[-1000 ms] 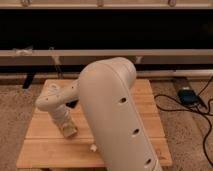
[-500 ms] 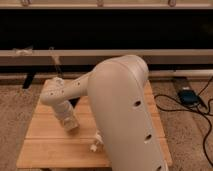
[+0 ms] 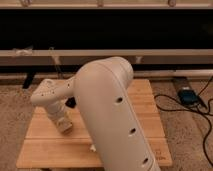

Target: Wipe the white sponge on the table

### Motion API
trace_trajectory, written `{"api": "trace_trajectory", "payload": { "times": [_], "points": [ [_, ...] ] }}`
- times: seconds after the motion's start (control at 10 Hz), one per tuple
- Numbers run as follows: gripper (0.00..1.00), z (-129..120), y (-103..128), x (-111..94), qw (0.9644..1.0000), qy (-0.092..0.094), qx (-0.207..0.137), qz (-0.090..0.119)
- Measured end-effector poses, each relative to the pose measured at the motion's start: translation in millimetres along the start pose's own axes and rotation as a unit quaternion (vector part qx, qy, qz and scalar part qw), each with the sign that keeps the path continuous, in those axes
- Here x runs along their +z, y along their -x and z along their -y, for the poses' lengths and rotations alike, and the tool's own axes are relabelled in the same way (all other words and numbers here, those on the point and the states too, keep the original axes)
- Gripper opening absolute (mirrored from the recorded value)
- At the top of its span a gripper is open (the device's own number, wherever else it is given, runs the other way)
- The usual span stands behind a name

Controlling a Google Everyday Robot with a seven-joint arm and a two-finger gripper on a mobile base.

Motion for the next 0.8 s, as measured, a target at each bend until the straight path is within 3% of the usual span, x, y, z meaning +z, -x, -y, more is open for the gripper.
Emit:
{"api": "trace_trajectory", "payload": {
  "times": [0.5, 0.7, 0.8],
  "points": [
    [0.8, -2, -10, -29, 0.9993, 0.004, -0.012, 0.035],
    [0.8, -7, -13, -50, 0.9978, -0.006, -0.021, 0.062],
    [0.8, -8, -12, -51, 0.9977, -0.006, -0.023, 0.064]
  ]
}}
